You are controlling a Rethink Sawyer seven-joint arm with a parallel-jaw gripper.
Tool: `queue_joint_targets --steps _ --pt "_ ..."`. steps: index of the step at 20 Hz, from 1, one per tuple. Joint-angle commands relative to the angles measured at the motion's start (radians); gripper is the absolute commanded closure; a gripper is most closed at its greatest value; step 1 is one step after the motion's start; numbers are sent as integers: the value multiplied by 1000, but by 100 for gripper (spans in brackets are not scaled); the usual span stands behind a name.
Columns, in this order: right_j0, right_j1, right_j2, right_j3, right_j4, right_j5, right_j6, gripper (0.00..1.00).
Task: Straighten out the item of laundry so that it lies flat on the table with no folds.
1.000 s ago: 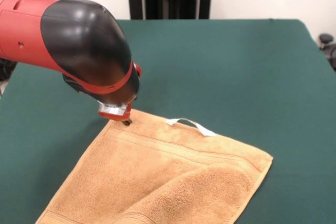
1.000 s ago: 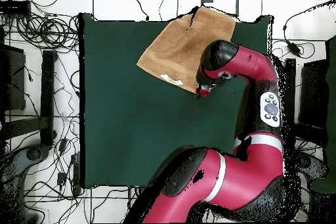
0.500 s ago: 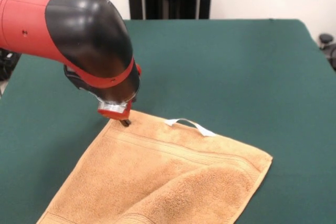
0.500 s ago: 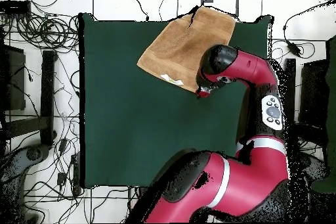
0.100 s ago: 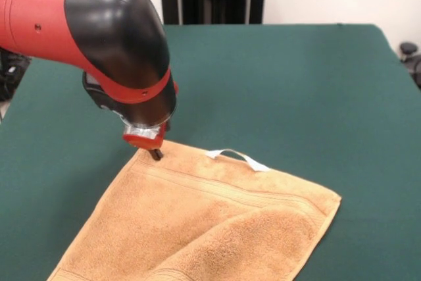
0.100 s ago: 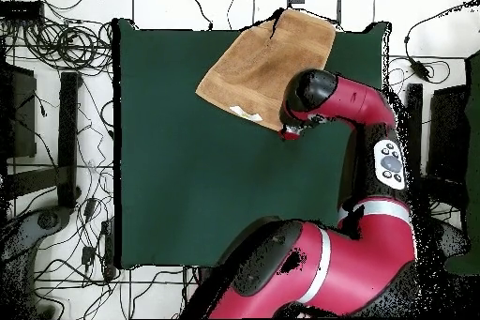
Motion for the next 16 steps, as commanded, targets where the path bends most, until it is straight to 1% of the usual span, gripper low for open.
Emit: queue_joint_targets --steps 1,16 --pt "-25 285 30 140 -164 -619 287 0" --pt "-23 283 30 128 -141 -539 264 0"
